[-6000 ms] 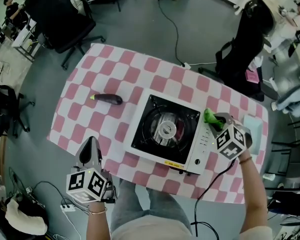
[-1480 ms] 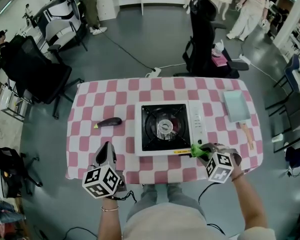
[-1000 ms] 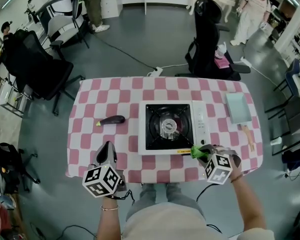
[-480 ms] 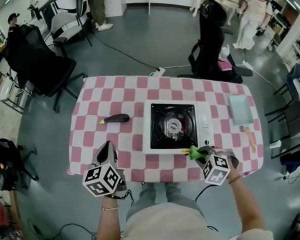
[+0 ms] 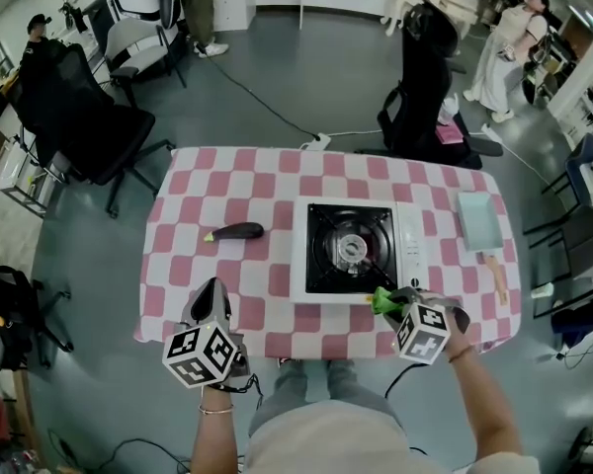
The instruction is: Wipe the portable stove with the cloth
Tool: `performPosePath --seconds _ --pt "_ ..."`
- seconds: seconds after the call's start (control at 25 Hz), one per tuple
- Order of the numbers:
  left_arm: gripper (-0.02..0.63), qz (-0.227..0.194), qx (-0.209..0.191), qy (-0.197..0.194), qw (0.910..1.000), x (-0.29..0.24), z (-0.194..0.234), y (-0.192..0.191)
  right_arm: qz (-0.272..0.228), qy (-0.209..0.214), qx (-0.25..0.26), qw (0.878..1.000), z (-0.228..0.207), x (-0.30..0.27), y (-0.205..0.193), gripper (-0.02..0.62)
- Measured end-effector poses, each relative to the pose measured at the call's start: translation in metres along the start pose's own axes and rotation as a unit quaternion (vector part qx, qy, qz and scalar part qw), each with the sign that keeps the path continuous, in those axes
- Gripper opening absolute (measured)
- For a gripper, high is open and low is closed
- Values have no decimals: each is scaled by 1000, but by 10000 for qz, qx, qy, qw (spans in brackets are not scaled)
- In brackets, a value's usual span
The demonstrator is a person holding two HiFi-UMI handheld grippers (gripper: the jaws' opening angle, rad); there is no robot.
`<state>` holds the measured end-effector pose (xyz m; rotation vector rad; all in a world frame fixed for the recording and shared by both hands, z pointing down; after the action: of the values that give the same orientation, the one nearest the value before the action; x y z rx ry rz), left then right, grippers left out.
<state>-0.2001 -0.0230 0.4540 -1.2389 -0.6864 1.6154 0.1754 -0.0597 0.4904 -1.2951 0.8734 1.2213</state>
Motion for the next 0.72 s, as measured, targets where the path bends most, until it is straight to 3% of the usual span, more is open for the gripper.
performPosePath --seconds 0.72 --pt "0 -58 127 113 9998 7 41 7 -110 265 25 9996 5 -10 56 77"
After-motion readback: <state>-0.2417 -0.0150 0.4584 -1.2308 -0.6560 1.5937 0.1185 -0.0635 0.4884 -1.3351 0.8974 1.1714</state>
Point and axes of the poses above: the fingertips, and each gripper's own axes: x backward along the fingers, z to its left, y out of its top, the point moved 10 cm from there along x, backward along the fingers, and after that the axes turned 3 degrees about y, right-handed, at the moved point
